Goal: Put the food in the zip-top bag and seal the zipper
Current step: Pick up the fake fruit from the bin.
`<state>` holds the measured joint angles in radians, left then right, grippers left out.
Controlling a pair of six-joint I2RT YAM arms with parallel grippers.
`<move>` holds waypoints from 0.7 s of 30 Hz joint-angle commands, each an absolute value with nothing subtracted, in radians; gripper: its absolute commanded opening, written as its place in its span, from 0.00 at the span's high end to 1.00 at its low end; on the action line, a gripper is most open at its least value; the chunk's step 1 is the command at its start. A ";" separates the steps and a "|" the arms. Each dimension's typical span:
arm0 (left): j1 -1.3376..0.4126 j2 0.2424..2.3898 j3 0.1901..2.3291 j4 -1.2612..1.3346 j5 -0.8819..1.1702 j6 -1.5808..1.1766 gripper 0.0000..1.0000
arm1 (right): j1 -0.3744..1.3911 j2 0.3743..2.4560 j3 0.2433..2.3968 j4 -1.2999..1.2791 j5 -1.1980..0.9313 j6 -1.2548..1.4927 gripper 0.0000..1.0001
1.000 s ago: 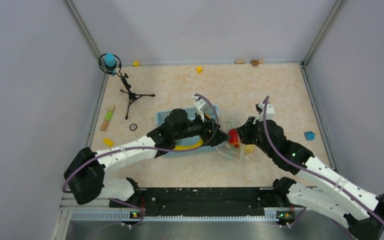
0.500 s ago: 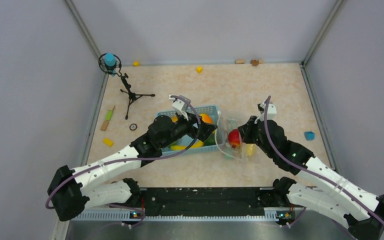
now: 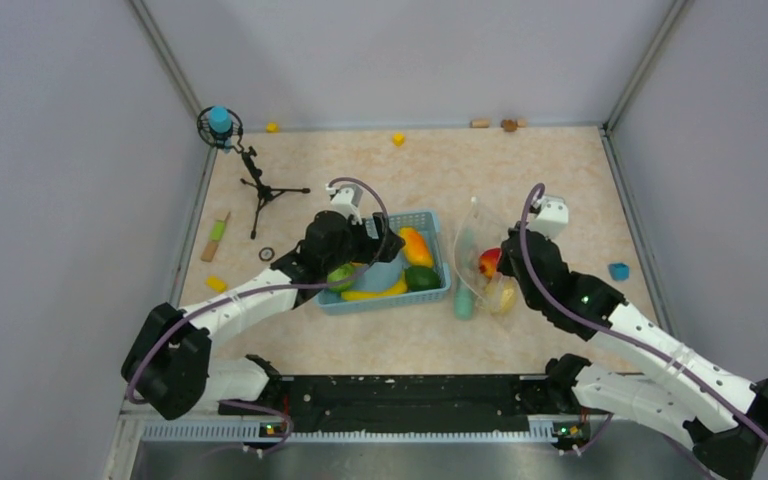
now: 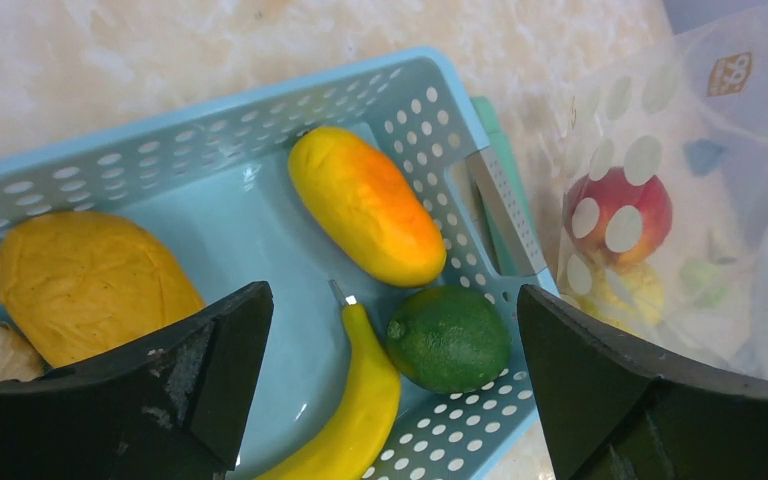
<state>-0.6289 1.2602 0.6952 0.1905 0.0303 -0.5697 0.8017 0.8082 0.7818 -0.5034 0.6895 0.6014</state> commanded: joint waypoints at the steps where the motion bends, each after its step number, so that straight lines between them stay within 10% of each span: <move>1: -0.631 1.298 0.691 0.237 0.064 -0.564 0.03 | 0.801 0.798 0.802 -0.517 0.746 0.570 1.00; 21: -0.539 1.377 0.784 -0.078 -0.265 -0.482 0.03 | 0.800 0.651 0.644 -0.405 0.723 0.563 1.00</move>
